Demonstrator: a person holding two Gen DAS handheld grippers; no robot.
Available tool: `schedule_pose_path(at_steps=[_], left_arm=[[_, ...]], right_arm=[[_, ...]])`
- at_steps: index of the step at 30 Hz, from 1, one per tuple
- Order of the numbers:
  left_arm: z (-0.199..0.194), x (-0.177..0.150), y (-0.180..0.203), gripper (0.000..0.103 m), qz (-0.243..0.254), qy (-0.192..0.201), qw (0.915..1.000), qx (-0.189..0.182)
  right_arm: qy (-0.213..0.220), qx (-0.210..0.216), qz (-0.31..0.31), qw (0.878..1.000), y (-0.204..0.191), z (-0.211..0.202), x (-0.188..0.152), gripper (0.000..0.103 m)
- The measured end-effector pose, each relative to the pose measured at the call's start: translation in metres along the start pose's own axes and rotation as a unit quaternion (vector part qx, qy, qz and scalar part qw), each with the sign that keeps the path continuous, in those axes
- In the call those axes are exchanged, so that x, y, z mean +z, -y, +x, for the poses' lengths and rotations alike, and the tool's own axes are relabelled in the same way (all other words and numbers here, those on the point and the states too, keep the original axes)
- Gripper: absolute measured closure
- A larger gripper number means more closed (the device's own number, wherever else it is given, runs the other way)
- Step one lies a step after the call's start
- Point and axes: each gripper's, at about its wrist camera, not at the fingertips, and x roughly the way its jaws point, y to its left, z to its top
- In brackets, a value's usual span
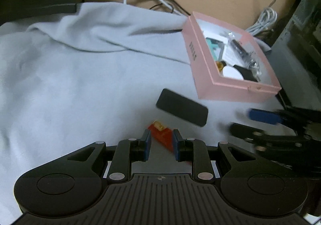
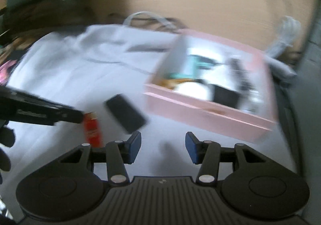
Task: Organize rigid objects
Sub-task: 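Grasp the red lighter with the left tool while the right tool grasps the black phone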
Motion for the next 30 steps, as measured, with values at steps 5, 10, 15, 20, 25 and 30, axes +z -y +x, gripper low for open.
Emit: schedule_pose_path(at_steps=[5, 10, 15, 20, 25, 30], left_arm=[[-0.014, -0.005, -0.010, 0.078, -0.004, -0.003, 0.9998, 0.019], [-0.025, -0.014, -0.023, 0.078, -0.020, -0.003, 0.9995, 0.025], [-0.029, -0.024, -0.042, 0.078, -0.050, -0.007, 0.9979, 0.041], [-0.030, -0.025, -0.048, 0.078, -0.058, -0.010, 0.9974, 0.042], [-0.031, -0.029, -0.043, 0.078, -0.060, -0.008, 0.9978, 0.029], [-0.031, -0.052, -0.038, 0.078, -0.103, -0.047, 0.9934, -0.021]], right_arm=[[-0.012, 0.030, -0.041, 0.999, -0.025, 0.044, 0.015, 0.054], [-0.030, 0.043, -0.046, 0.998, -0.029, 0.077, 0.023, 0.053], [-0.043, 0.095, -0.005, 0.995, -0.040, 0.075, 0.026, 0.056], [-0.052, 0.148, -0.028, 0.987, -0.079, 0.062, 0.014, 0.058], [-0.053, 0.115, -0.042, 0.991, -0.080, 0.047, 0.002, 0.058], [-0.028, 0.036, 0.011, 0.999, -0.035, 0.013, -0.013, 0.058]])
